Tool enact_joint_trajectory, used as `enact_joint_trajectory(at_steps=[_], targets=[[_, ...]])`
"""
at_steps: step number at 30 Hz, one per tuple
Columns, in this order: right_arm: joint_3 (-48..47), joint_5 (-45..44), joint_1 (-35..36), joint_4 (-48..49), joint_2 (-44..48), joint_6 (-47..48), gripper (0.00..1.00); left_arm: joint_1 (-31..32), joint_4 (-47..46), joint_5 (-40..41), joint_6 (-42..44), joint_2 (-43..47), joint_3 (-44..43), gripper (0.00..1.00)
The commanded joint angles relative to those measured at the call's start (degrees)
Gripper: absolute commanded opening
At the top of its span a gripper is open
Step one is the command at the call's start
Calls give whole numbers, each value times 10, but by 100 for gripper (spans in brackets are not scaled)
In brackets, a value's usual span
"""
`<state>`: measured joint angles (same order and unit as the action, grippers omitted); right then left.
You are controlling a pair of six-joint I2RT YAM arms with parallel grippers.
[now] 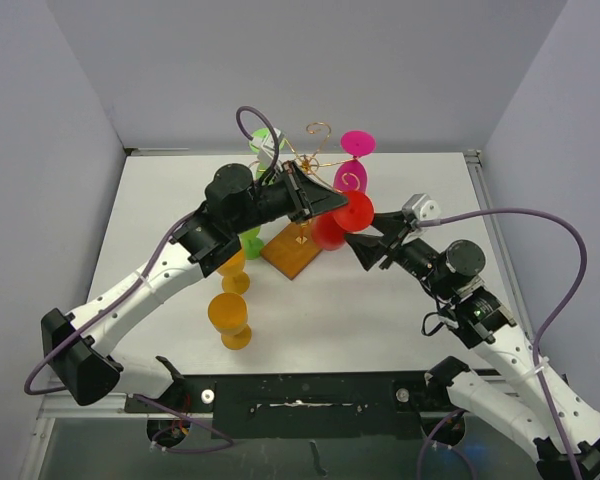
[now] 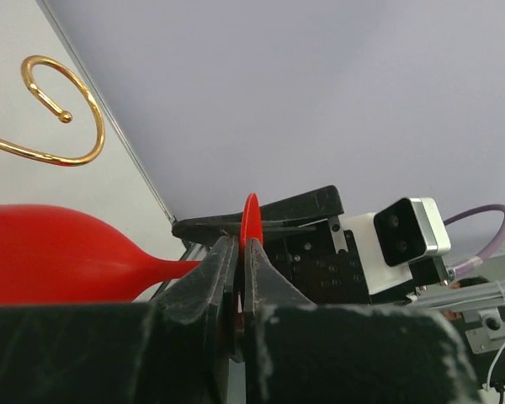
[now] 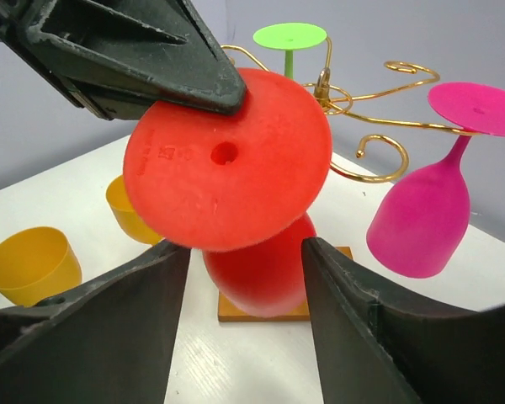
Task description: Place the wine glass upside down on the wine glass rack
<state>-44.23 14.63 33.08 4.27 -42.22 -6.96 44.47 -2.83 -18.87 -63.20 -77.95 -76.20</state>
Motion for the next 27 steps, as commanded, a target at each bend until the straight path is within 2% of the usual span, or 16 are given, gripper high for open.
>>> enact_joint_trajectory(at_steps=[1,12,19,27], targets=[[-24,-23,1,-18,39,-50,61,-6,-13,24,-22,7,-37,0],[-58,-73,1,-134,107,-76,73,-7,-81,-10,-133,-44,-39,0],[-62,-90,1,-140,123,-83,75,-9,-101,-16,-151,-87,-65,0],[-65,-104,1,-118,141,-90,76,-9,-58,27,-123,-98,-104,0]])
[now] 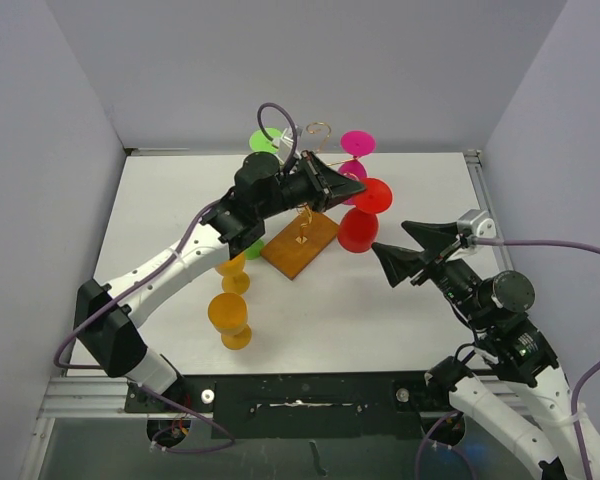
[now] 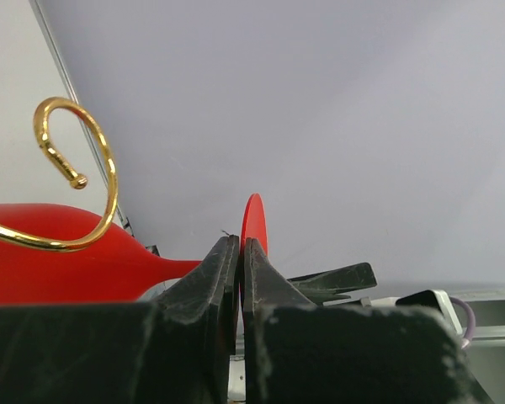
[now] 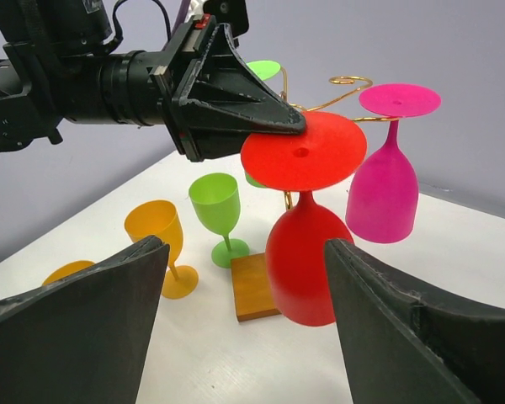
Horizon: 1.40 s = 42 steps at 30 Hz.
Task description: Place the wine glass upside down on the wine glass rack
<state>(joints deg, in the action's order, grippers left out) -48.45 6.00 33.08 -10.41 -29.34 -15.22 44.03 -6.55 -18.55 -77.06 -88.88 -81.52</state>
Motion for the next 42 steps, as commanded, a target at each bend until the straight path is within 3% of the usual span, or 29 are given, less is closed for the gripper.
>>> enact_joint_trajectory(at_steps=[1,42], targets=[[-23,-20,1,29,13,-8,76,-5,-19,26,18,10,-54,0],[16,-32,1,68,50,-45,79,-57,50,90,42,-57,-140,0]])
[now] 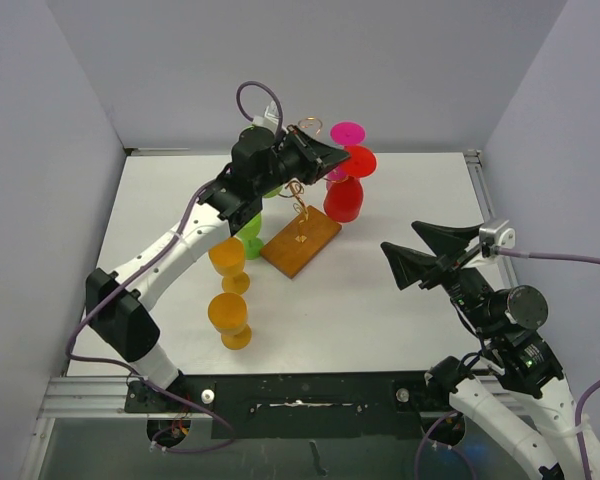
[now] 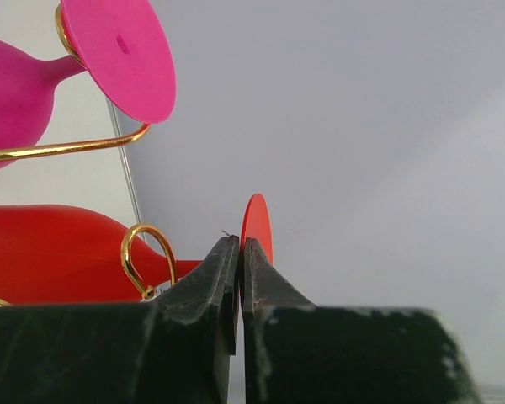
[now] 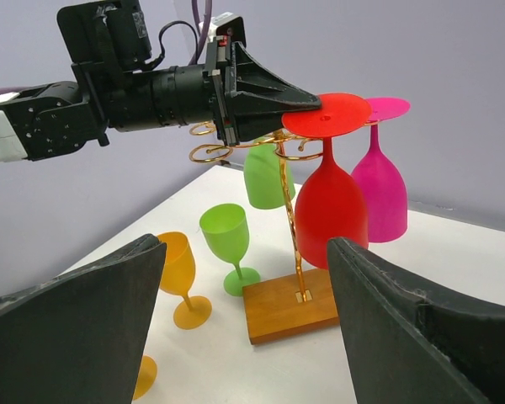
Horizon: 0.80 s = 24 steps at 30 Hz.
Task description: Place the wine glass upside down on the wine glass rack
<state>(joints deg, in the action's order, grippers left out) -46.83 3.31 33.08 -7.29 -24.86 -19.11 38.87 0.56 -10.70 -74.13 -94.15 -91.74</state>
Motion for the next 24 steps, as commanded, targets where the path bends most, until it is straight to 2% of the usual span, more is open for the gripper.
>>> enact_joint_trajectory(at_steps=[1,24], targets=[[0,-5,1,37,5,-6,79,-6,-21,12,12,-6,-38,0],[5,-5,0,42,10,-11,80,-4,-10,39,21,-30,-44,0]])
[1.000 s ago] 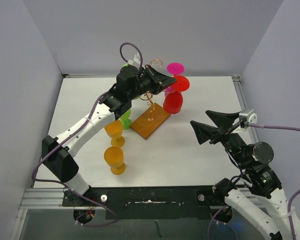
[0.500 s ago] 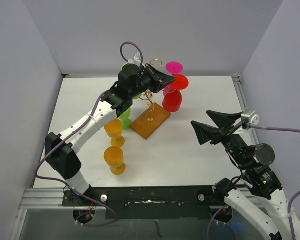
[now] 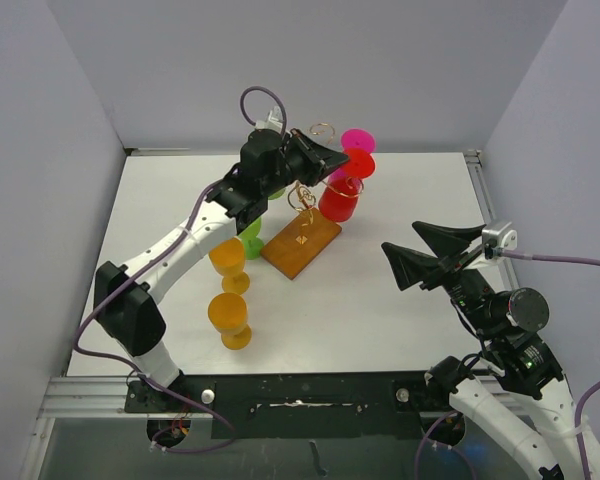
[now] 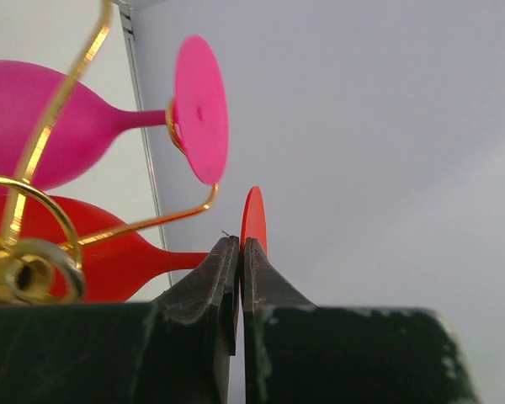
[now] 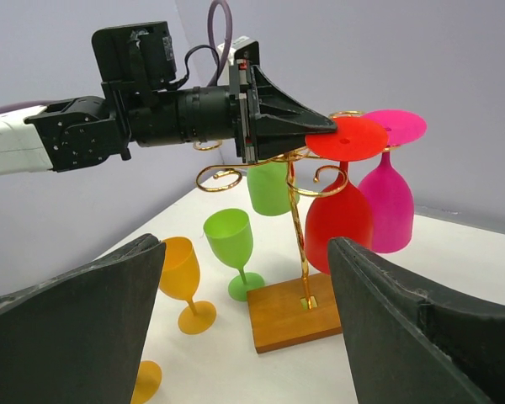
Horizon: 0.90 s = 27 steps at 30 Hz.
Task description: Place the wine glass upside down on the wine glass rack
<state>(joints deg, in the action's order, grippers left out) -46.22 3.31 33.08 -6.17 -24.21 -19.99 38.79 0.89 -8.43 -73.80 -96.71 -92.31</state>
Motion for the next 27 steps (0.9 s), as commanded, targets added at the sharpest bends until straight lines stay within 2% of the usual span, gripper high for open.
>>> enact_joint_trajectory(at_steps=[1,12,27], targets=[[-1,-6,1,31,4,-3,80,-2,-9,20,22,-6,-41,0],[1,-1,1,36,1,-8,80,3,13,58,47,24,-30,0],[3,5,1,45,-5,-13,80,4,-8,47,27,97,62,0]])
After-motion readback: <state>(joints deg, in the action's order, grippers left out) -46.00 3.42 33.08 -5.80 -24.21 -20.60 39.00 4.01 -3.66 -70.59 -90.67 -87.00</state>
